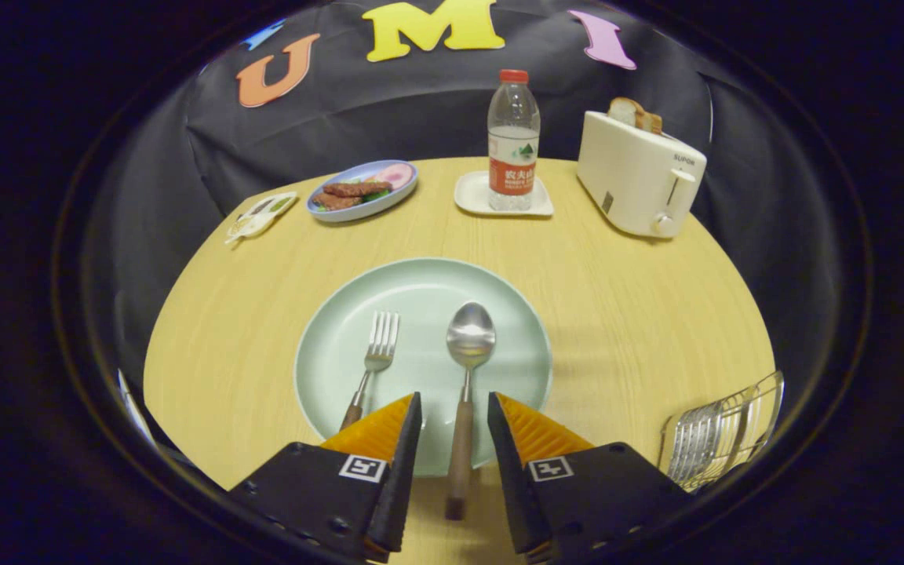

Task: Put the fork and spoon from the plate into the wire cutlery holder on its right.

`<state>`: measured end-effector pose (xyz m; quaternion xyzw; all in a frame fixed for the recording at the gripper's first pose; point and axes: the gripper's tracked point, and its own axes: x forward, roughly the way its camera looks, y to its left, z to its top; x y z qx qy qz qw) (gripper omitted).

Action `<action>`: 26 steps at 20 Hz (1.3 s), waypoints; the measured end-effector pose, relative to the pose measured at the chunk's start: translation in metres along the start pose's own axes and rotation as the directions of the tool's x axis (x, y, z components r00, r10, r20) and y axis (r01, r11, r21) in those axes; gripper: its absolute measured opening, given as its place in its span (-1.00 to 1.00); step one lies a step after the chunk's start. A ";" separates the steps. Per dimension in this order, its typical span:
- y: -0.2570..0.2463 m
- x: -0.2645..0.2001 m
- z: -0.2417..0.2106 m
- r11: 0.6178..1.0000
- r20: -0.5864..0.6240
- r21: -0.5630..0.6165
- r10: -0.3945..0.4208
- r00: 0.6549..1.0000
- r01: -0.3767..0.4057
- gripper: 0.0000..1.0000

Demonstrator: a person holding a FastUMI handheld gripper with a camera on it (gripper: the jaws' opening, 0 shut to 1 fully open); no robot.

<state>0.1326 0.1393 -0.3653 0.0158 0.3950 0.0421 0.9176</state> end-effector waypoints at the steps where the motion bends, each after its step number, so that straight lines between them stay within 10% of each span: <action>1: -0.002 0.004 -0.005 1.000 -0.019 0.001 -0.010 1.000 0.010 0.02; 4: -0.002 0.004 -0.007 1.000 -0.031 0.007 -0.017 0.999 0.018 -0.66; 8: -0.005 -0.005 -0.009 1.000 -0.039 -0.006 -0.019 0.999 0.019 -0.87; 26: -0.090 -0.148 -0.005 0.998 0.073 -0.043 0.056 0.996 -0.053 -0.99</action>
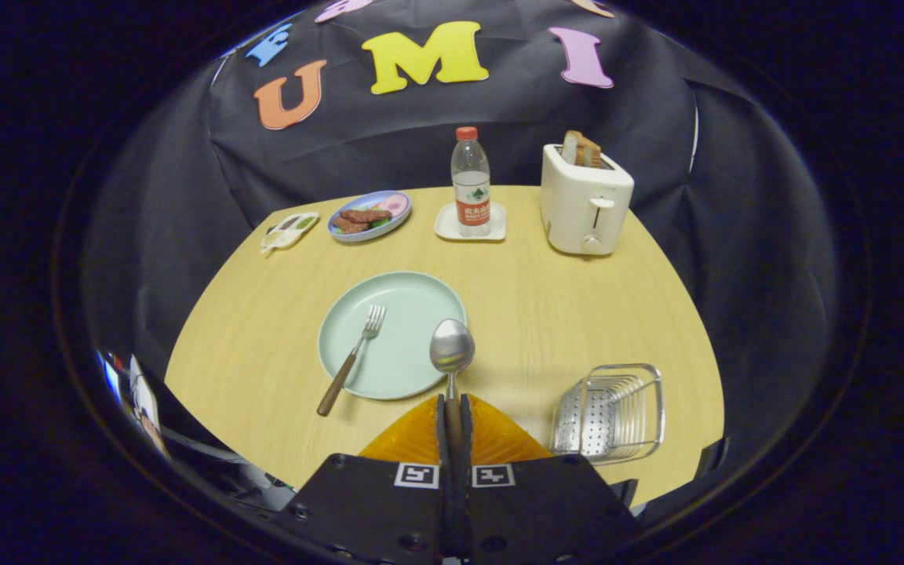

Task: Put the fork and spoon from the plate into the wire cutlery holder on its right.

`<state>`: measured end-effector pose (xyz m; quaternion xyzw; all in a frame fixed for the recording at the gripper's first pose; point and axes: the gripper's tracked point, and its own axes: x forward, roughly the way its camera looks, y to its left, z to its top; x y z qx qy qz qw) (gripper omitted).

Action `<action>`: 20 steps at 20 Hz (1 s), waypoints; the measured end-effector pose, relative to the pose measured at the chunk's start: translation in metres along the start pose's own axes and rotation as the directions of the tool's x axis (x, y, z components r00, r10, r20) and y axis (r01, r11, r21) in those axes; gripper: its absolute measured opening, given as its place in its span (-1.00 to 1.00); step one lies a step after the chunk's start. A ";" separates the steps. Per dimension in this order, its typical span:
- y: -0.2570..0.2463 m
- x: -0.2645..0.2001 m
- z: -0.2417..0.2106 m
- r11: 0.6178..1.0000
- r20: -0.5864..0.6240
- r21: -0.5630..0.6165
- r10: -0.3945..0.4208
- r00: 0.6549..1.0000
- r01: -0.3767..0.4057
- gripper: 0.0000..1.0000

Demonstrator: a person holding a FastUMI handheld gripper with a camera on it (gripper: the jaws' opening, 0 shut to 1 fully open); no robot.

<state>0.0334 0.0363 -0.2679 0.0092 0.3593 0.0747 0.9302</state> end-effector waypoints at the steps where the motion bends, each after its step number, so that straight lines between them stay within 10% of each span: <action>1: -0.010 -0.008 -0.002 1.000 -0.001 0.012 -0.006 1.000 0.006 -0.99; 20: -0.116 -0.051 -0.045 0.987 -0.083 0.118 -0.104 0.991 0.113 -0.96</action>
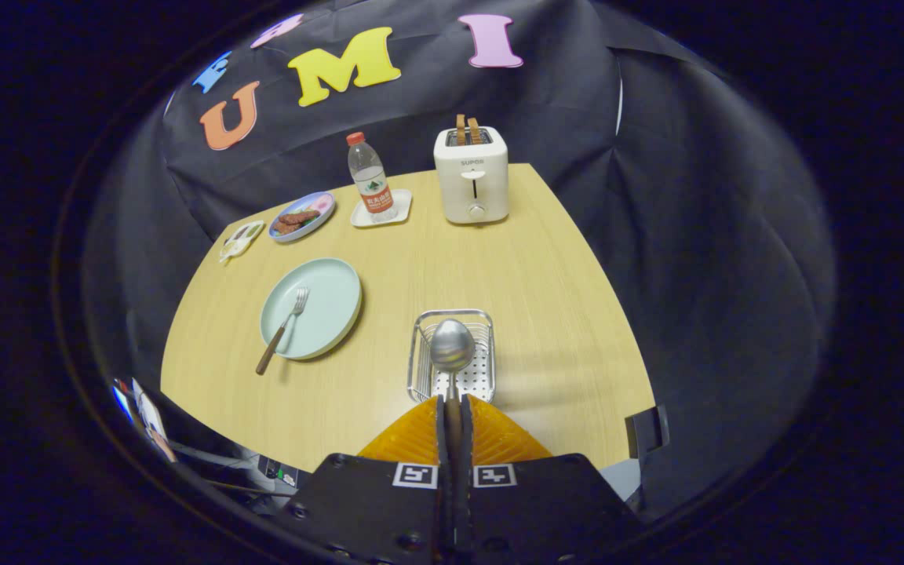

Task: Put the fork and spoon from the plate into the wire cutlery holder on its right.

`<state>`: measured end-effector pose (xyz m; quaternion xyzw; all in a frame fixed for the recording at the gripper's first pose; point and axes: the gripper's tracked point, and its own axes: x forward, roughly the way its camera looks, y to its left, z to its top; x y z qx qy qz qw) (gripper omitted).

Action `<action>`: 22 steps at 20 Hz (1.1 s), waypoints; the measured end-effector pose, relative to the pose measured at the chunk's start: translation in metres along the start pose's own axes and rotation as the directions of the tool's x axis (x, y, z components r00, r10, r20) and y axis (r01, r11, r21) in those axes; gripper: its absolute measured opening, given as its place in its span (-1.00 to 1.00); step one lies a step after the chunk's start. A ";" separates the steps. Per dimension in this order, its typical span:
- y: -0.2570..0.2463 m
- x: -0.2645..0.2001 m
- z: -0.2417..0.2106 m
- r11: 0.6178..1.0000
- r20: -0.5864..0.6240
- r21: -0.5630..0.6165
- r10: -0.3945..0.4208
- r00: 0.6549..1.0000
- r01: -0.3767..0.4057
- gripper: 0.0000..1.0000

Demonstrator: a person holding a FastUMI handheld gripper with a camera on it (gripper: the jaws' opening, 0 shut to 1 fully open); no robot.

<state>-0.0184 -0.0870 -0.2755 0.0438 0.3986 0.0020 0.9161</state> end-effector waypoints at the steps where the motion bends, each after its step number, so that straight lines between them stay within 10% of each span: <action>1: 0.000 0.003 0.002 1.000 -0.008 0.003 -0.009 1.000 0.009 -0.96; 10: 0.009 0.010 0.020 0.999 0.032 0.015 -0.048 0.998 0.047 -0.94; 22: 0.096 0.034 0.031 0.999 0.049 -0.034 0.026 0.998 -0.024 -0.20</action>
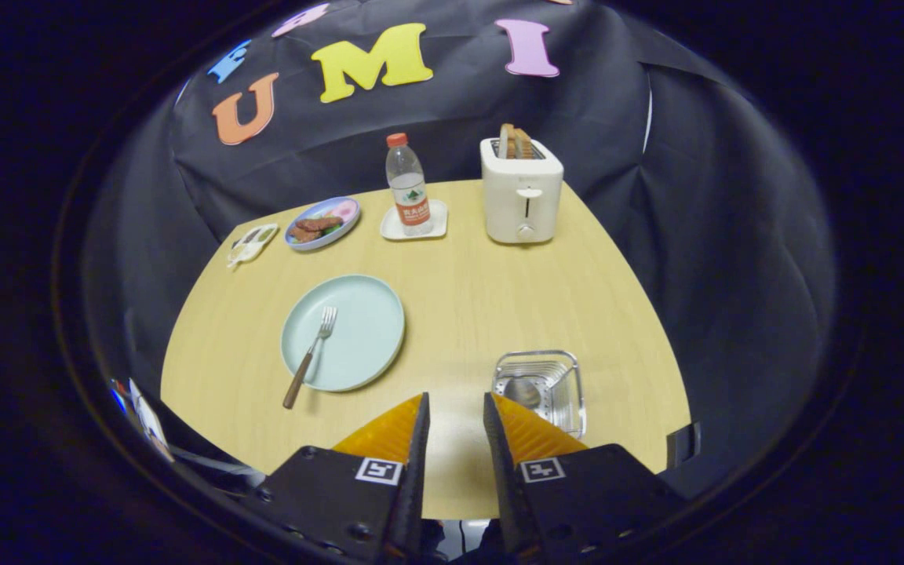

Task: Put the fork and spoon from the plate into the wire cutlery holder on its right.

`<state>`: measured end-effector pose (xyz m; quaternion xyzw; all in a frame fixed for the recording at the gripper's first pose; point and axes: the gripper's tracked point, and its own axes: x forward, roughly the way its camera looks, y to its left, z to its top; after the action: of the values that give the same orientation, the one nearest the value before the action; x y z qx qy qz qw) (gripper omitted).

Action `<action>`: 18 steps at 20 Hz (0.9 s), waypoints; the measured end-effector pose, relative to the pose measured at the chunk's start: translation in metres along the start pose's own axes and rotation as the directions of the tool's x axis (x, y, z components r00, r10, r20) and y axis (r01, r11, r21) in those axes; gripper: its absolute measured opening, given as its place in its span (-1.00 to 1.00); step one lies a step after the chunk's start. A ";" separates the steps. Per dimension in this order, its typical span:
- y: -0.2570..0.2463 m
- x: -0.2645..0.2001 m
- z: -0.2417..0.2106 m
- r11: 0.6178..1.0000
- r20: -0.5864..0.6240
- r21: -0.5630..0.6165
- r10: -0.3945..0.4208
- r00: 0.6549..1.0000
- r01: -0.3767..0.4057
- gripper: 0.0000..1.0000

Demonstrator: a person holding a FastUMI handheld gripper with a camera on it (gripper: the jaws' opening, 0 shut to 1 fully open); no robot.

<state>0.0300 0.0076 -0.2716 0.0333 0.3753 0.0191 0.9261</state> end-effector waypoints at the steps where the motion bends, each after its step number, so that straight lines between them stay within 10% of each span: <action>1: 0.012 0.006 -0.002 1.000 -0.010 -0.001 0.010 1.000 -0.010 -0.13; 7: 0.092 0.045 -0.019 0.996 -0.072 -0.039 0.074 0.995 -0.077 0.54; 18: 0.188 0.112 -0.022 0.993 -0.085 0.017 0.114 0.990 -0.113 0.74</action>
<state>0.0931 0.2024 -0.3513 0.0595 0.4122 0.0709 0.9064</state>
